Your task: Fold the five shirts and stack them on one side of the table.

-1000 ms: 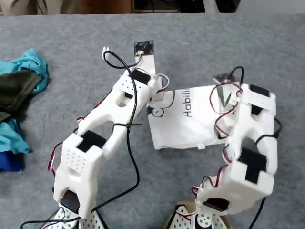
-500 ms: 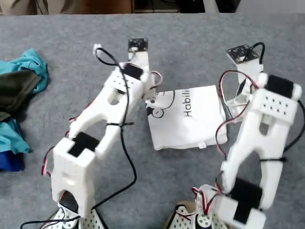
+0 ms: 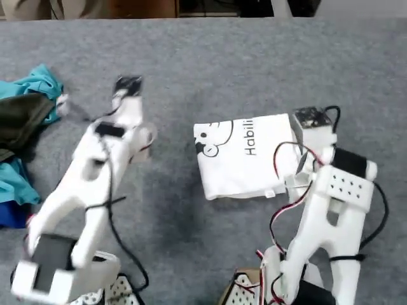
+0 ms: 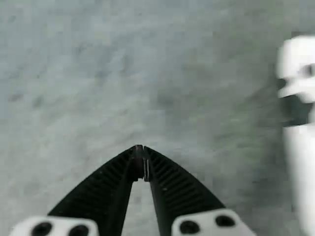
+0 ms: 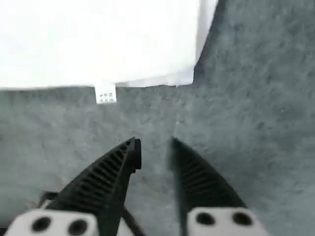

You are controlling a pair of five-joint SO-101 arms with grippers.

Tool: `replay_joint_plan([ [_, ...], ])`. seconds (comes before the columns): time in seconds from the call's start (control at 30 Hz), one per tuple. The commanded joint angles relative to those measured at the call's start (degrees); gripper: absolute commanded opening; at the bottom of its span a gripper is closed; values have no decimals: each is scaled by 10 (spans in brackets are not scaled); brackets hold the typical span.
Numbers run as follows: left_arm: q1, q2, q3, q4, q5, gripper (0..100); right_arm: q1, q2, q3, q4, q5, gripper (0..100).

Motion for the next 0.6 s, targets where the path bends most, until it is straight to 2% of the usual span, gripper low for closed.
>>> replay_joint_plan([
  [0.0,-64,-92,130,-69,-23,19,-33,-5,12,-35,-151,289],
  [0.1,-99,-131,181,-72,-27,19,-86,34,7,-73,-240,293],
  [0.23,-117,-154,232,-75,-27,19,-141,116,-21,-128,-316,293],
  [0.37,-117,-169,238,-75,-25,19,-131,224,-47,-206,-373,293],
  [0.57,-117,-169,239,-76,-26,19,-106,379,-86,-263,-375,293],
])
